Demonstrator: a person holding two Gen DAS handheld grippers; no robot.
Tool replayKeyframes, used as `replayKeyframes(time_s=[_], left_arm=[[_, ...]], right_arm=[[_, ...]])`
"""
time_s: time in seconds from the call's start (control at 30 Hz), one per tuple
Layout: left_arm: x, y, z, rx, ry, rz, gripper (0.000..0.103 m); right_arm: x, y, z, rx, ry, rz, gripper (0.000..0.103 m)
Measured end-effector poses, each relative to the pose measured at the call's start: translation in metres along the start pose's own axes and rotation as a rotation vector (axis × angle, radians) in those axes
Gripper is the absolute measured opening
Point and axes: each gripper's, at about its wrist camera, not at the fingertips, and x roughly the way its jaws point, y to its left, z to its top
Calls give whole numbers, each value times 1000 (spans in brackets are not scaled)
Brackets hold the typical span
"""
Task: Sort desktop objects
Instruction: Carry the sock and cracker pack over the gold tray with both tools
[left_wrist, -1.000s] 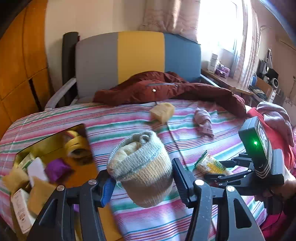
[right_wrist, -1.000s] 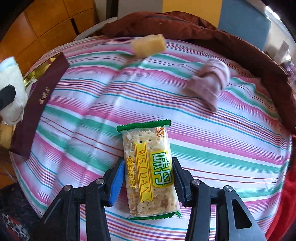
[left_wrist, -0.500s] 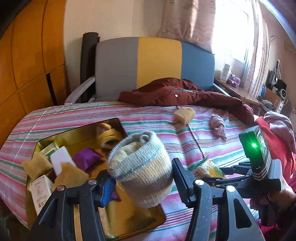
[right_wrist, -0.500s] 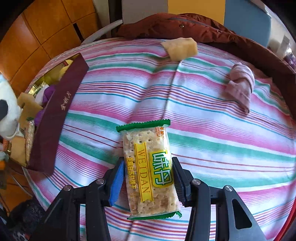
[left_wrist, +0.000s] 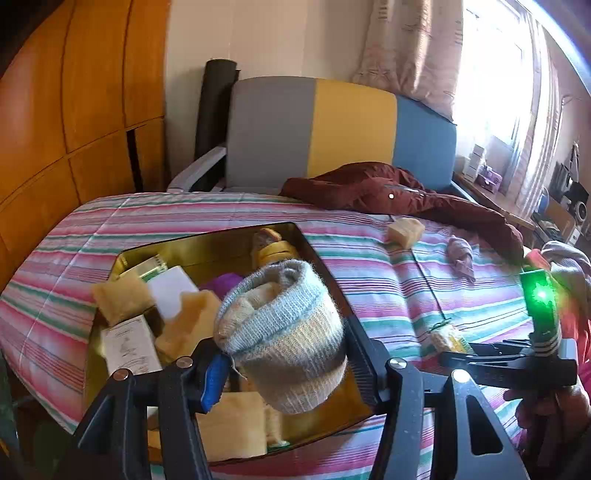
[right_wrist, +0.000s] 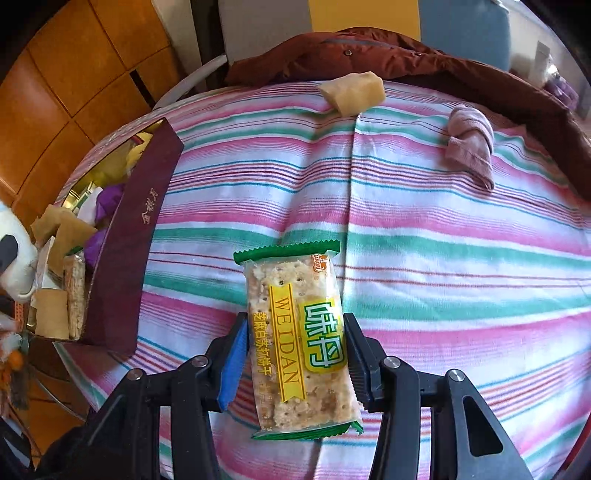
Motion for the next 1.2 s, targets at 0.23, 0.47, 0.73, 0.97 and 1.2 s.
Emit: replayKeyframes(time_s=[0.23,0.47,0.73,0.97,1.2], left_arm=[[-6,20,-11,-30,5,22,58],[-11,41,-18,-70,10,47,58],[-20,64,-21,-118,0,69,58],[-40,97,-26,-185,-18,112,58],[-47,121,-34,-239,-14,139,58]], right_arm=[[-4,15,-8,31,-17,51,49],[-19,44,-6,17,-68,115,49],[-39,86,-2,-43,-112,197,49],[-47,125,3,-113,-128,262,49],[-37,160,2,-179,-107,298,49]])
